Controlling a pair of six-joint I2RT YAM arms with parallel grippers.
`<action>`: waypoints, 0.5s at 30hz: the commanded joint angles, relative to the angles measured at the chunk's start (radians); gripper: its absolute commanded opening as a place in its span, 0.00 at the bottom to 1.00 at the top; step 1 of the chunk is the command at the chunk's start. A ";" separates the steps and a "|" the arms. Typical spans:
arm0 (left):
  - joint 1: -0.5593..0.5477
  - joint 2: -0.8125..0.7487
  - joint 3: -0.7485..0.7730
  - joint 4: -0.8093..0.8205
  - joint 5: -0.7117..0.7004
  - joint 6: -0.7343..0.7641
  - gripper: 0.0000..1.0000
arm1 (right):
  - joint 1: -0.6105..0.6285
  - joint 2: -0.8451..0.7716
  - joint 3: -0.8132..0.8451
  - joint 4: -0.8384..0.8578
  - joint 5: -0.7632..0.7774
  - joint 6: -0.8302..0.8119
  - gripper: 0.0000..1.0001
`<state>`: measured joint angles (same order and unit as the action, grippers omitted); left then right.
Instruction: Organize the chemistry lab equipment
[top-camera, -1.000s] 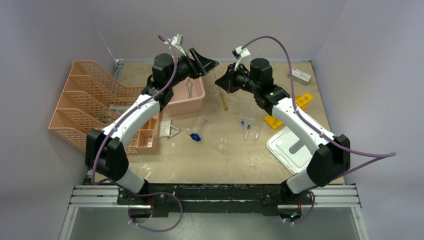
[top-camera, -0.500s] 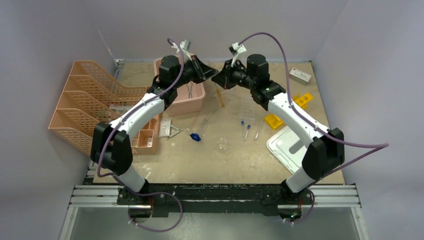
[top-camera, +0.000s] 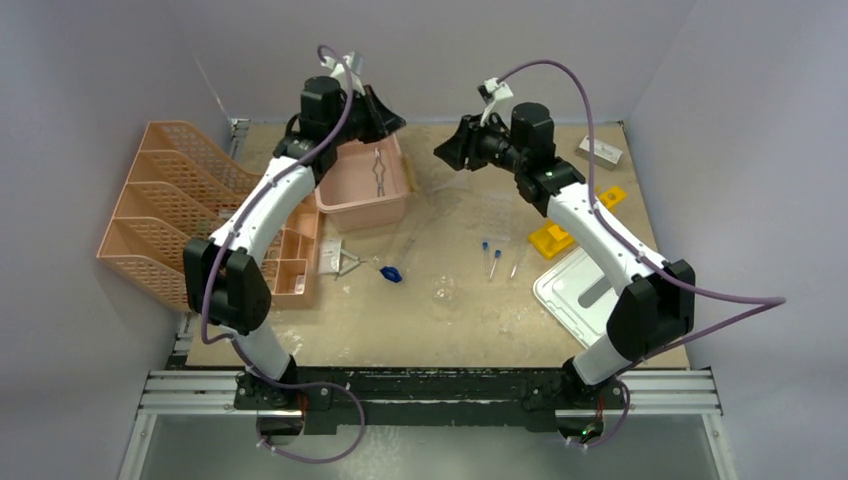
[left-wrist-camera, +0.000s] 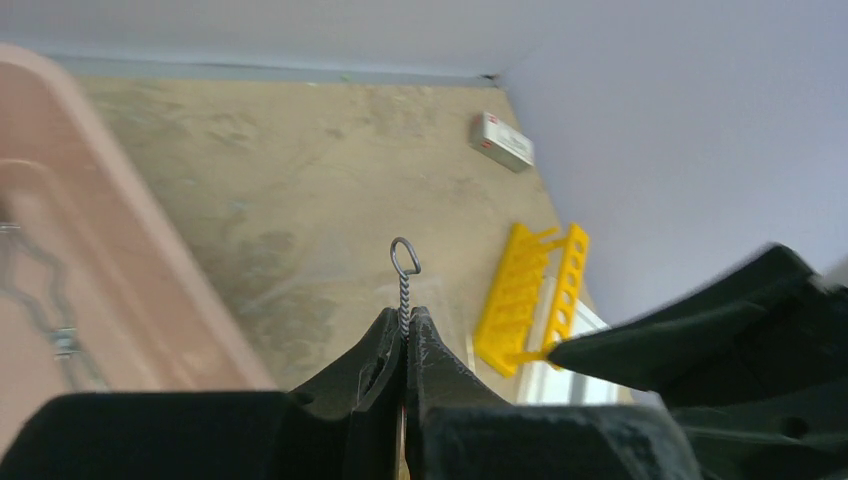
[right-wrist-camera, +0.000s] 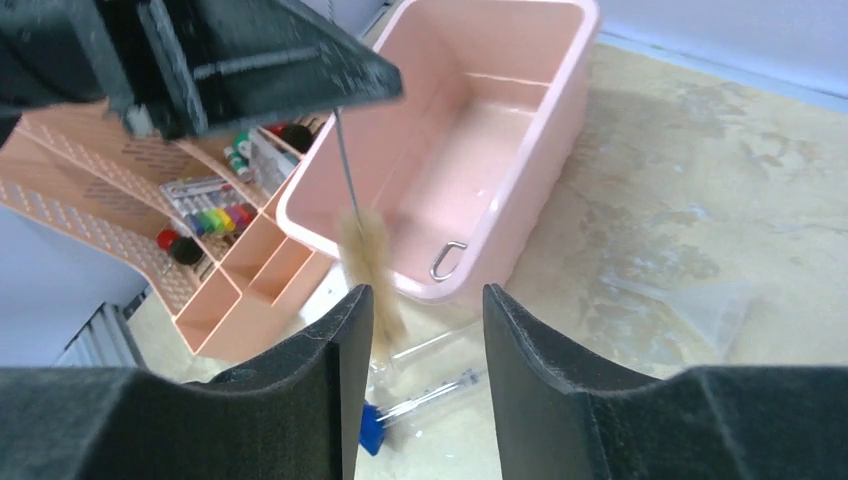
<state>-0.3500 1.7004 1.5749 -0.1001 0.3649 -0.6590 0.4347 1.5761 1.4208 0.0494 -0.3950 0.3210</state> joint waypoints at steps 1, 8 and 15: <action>0.098 0.063 0.146 -0.201 -0.057 0.099 0.00 | -0.024 -0.094 -0.021 0.028 0.059 -0.002 0.48; 0.141 0.262 0.364 -0.457 -0.247 0.082 0.00 | -0.050 -0.095 -0.055 0.006 0.093 -0.005 0.48; 0.137 0.483 0.540 -0.620 -0.272 0.097 0.00 | -0.056 -0.063 -0.033 -0.019 0.122 -0.023 0.49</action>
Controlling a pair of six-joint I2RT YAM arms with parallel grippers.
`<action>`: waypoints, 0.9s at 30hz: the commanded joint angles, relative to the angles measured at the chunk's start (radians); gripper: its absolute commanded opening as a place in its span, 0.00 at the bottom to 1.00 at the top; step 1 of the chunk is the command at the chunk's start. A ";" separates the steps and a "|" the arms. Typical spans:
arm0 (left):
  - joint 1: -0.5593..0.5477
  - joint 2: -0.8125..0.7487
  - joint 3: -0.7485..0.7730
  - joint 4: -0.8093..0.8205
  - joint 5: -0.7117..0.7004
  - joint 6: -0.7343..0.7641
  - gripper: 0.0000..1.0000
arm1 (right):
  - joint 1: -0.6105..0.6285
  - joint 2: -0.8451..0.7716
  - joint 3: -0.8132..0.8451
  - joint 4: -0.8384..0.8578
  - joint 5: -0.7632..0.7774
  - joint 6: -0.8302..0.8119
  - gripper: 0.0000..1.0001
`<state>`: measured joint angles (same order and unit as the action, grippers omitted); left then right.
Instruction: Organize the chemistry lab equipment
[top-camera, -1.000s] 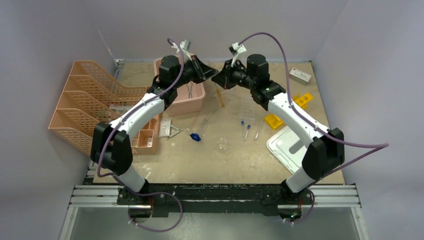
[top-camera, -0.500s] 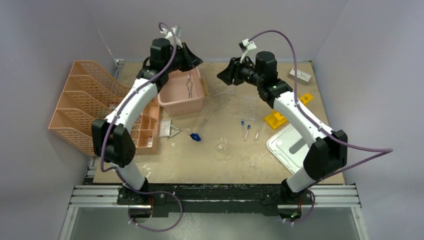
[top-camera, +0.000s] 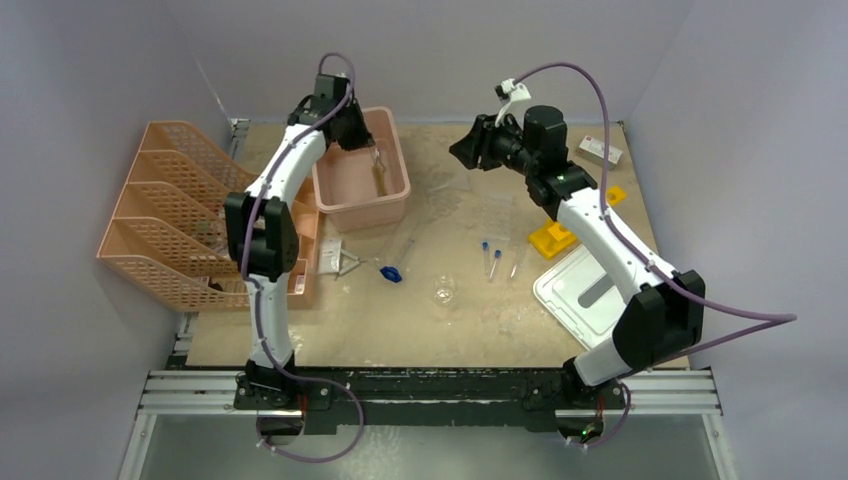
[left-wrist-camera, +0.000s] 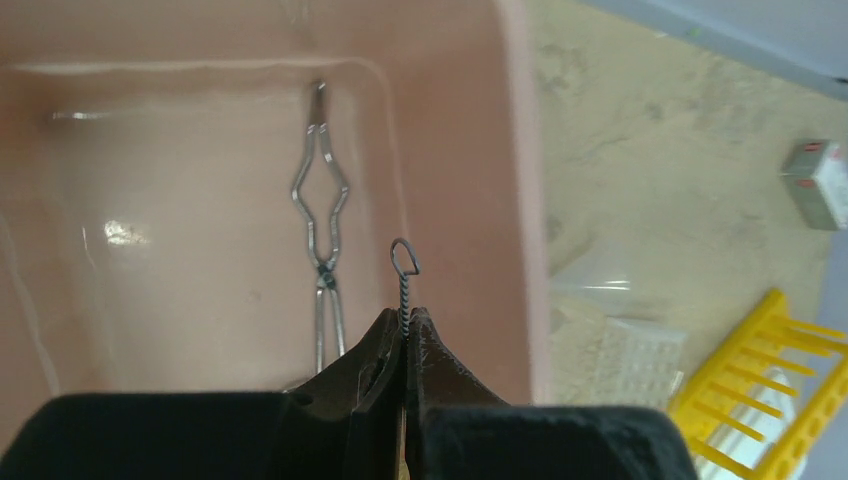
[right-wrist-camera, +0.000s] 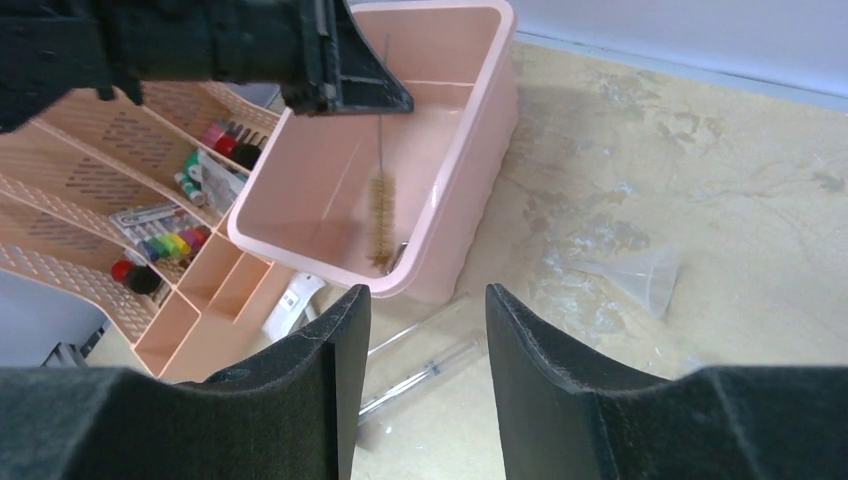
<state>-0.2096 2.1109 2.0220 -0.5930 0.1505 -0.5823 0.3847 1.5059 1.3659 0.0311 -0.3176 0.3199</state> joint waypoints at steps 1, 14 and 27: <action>-0.006 0.082 0.083 -0.117 -0.079 0.014 0.00 | -0.006 0.013 0.031 -0.013 0.051 -0.023 0.49; -0.036 0.187 0.015 0.138 -0.017 -0.101 0.15 | -0.005 0.051 0.094 -0.078 0.155 -0.063 0.49; -0.036 0.172 0.087 0.125 -0.080 -0.103 0.44 | -0.006 0.040 0.075 -0.085 0.178 -0.059 0.51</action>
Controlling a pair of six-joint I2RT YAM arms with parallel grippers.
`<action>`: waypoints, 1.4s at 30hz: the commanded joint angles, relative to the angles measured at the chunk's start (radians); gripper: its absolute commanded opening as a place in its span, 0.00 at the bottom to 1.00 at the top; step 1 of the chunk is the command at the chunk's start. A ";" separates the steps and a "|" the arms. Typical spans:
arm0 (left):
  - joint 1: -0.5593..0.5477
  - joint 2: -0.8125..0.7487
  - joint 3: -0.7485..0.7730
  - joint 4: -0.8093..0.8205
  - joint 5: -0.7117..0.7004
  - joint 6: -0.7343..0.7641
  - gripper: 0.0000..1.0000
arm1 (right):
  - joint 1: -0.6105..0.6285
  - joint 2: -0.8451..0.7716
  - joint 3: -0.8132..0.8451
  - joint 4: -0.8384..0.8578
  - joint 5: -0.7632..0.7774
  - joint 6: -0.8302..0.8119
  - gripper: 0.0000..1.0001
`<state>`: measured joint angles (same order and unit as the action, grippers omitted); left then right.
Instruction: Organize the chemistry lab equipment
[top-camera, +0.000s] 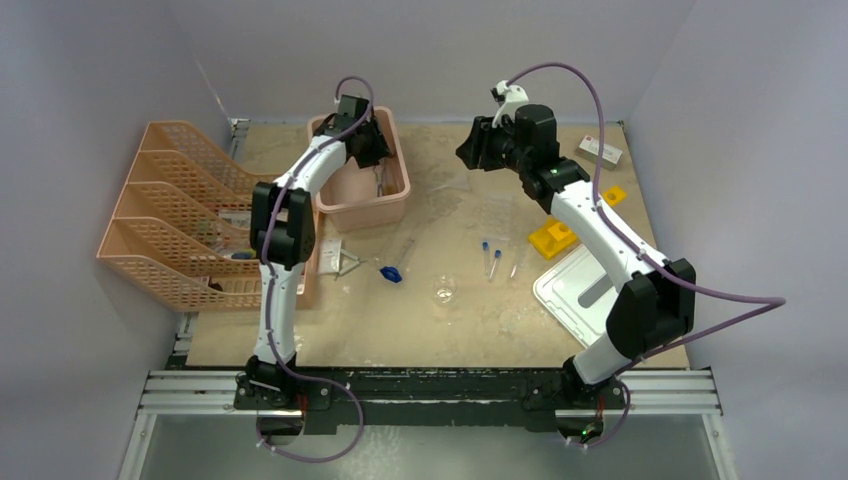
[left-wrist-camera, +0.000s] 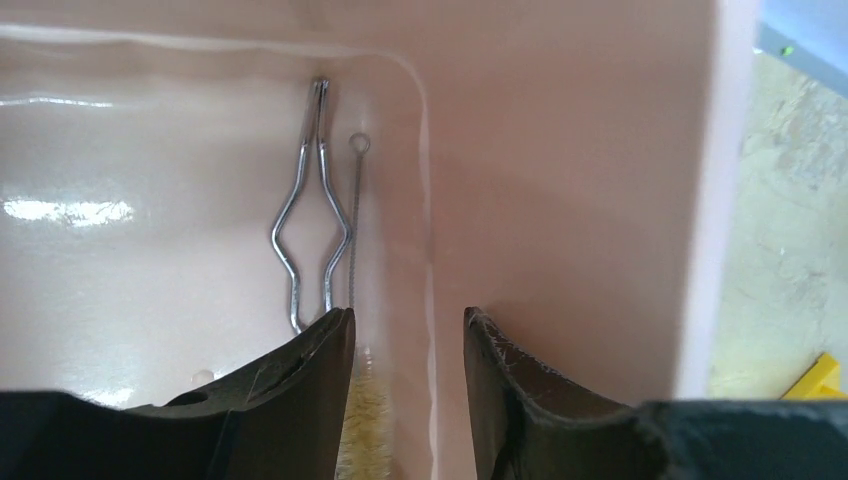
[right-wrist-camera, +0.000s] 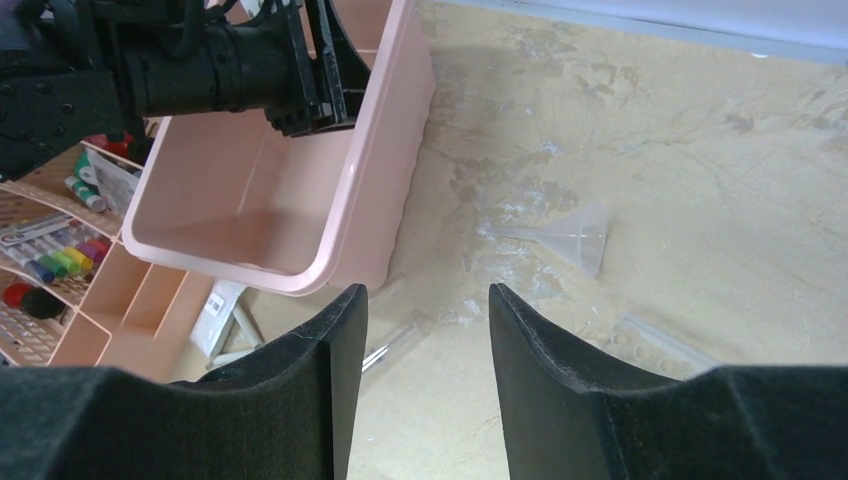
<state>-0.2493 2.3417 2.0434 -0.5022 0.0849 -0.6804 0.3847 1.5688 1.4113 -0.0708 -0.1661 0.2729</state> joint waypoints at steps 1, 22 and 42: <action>0.005 -0.070 0.066 0.032 -0.015 -0.002 0.44 | -0.006 -0.025 0.027 0.016 0.030 -0.012 0.50; -0.230 -0.535 -0.239 0.006 0.002 0.372 0.60 | -0.075 0.054 0.017 -0.183 0.063 0.260 0.63; -0.562 -0.629 -0.610 -0.196 -0.337 0.366 0.39 | -0.154 -0.163 -0.306 -0.017 0.089 0.407 0.54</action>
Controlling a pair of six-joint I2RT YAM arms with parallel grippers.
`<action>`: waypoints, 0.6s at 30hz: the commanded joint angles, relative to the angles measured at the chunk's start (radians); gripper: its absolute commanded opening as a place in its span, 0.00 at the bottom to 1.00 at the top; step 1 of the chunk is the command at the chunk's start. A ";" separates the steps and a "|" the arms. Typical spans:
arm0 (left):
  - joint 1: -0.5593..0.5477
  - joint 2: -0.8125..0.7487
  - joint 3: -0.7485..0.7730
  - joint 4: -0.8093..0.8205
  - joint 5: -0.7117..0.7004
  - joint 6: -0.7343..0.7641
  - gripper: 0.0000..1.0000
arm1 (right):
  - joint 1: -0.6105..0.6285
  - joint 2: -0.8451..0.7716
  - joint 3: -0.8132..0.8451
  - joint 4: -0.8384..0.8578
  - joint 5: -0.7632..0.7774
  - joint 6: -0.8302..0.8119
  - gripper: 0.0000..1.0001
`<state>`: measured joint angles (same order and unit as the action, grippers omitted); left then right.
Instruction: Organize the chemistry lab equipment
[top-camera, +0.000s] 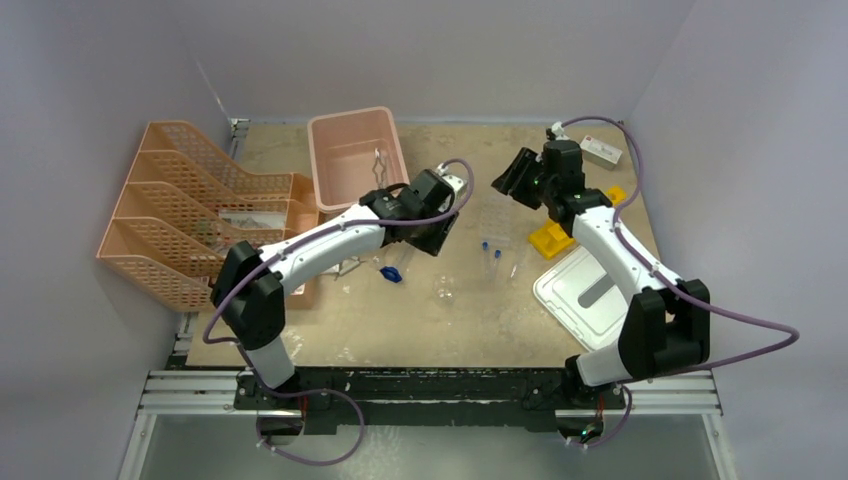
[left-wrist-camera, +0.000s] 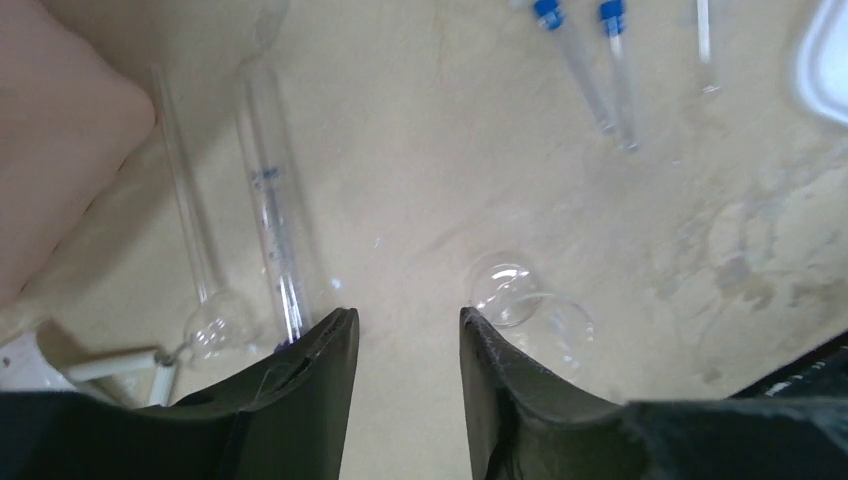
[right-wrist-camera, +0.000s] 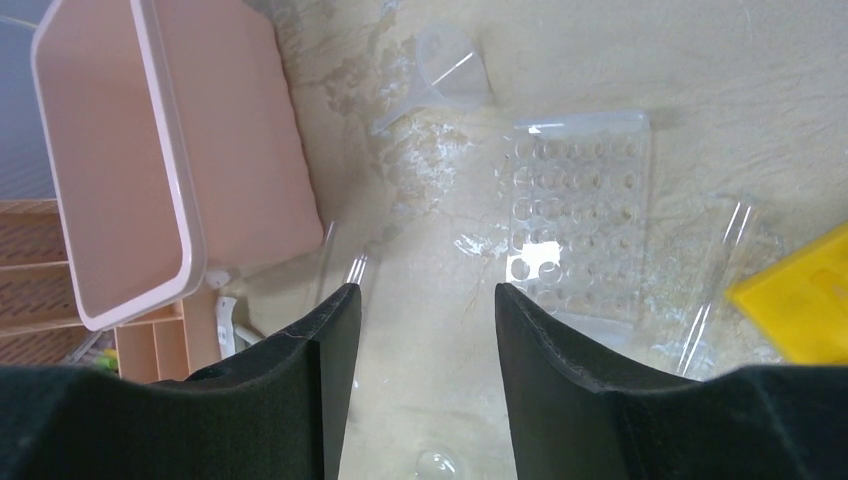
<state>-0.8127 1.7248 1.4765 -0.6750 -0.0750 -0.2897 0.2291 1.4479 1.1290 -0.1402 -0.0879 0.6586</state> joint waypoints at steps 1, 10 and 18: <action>0.001 -0.013 -0.062 -0.010 -0.180 -0.026 0.35 | 0.002 -0.045 -0.031 0.050 0.011 0.023 0.54; 0.002 0.052 -0.133 0.043 -0.277 -0.040 0.42 | 0.001 -0.063 -0.048 0.046 0.018 0.022 0.54; 0.002 0.134 -0.141 0.059 -0.324 -0.022 0.42 | 0.002 -0.053 -0.021 0.037 0.024 -0.001 0.54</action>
<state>-0.8120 1.8320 1.3304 -0.6518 -0.3477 -0.3210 0.2291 1.4307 1.0801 -0.1253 -0.0872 0.6716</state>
